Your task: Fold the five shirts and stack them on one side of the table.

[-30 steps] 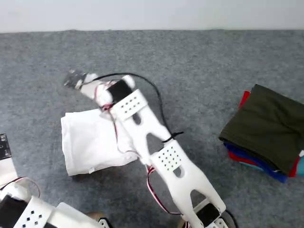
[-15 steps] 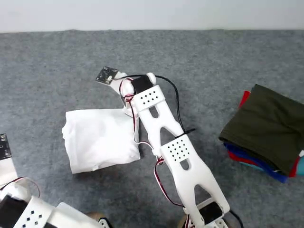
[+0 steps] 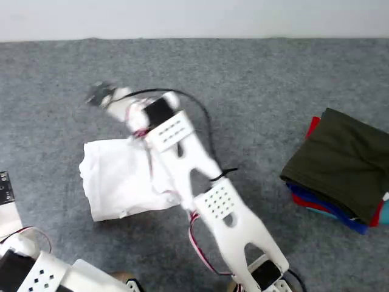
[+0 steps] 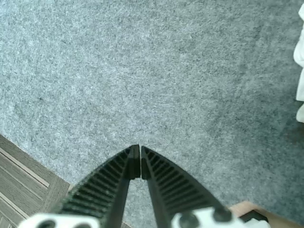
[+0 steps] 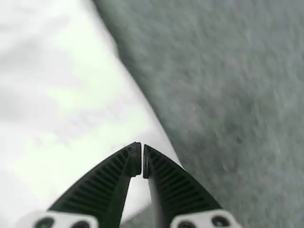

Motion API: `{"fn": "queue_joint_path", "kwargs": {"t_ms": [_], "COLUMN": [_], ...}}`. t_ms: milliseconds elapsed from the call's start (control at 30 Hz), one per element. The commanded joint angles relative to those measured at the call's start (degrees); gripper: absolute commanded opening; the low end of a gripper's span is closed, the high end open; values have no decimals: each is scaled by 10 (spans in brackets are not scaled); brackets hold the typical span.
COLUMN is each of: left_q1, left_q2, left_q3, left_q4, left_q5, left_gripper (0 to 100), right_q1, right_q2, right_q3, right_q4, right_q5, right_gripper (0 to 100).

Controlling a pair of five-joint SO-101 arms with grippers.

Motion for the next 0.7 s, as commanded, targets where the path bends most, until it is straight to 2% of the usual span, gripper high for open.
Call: {"fn": "queue_joint_path", "kwargs": {"t_ms": [0,133,367,467,667], "left_q1": [1,1,1,0,0], "left_q2": [-4,-4,-4,-4,-4], "left_q3": [-5,-5,-5,-7,-7], "left_q4": [-12,-12,-12,-12,-12], "left_q5": [5,5,5,5,5], "left_gripper": [17,17,17,17,17], "right_q1": [-49,-83,-88,-81,-79], "right_q2": [-27,44,153,145,50], "right_q3": [-23,-23,-27,-28,-28], "right_q4": [-55,-155,-316,-308,-191], "right_q5": [4,5,7,7,4], "right_gripper": [9,10,9,9,9]}}
